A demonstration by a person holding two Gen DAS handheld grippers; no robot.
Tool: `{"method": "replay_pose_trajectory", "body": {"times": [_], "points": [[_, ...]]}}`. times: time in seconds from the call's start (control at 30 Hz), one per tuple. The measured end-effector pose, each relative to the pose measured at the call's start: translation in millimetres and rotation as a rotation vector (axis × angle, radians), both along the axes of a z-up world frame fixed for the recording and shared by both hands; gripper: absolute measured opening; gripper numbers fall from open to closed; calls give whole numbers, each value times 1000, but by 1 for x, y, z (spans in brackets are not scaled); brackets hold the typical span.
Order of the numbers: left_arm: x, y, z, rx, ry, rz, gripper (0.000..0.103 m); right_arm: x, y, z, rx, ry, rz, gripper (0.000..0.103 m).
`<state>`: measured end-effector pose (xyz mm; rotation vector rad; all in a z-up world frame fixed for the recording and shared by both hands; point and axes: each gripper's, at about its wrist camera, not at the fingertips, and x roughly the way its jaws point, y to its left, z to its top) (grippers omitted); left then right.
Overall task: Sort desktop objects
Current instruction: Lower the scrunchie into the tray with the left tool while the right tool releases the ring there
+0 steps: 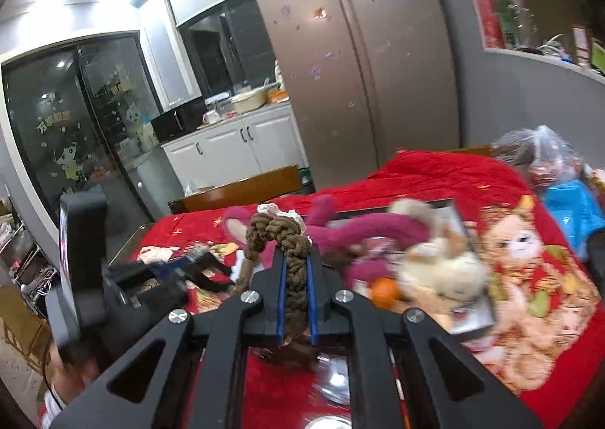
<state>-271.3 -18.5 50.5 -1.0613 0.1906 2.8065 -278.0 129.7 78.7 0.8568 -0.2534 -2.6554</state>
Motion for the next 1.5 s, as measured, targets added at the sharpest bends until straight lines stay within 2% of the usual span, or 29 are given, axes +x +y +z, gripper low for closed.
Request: {"method": "replay_pose_trajectory", "body": {"times": [0.13,0.2,0.23,0.63,1.1,1.37,1.5], "points": [[3,8,-6,-16,-10,-20,11,-6,-37,-27,-26,-39,65,10],[4,12,-11,-60,6,-8,11,-8,-44,-36,-13,-45,75,10],[4,12,-14,-55,1,-6,11,-9,-45,-39,10,-49,67,10],[3,23,-28,-55,-16,-48,11,-28,-35,-66,48,-87,48,11],[0,18,-29,-45,-10,-37,11,-59,-30,-81,38,-83,43,10],[0,21,-33,-68,-17,-43,11,-55,-38,-77,62,-74,58,10],[0,20,-33,-43,-34,-57,11,-53,-40,-77,78,-68,49,11]]}}
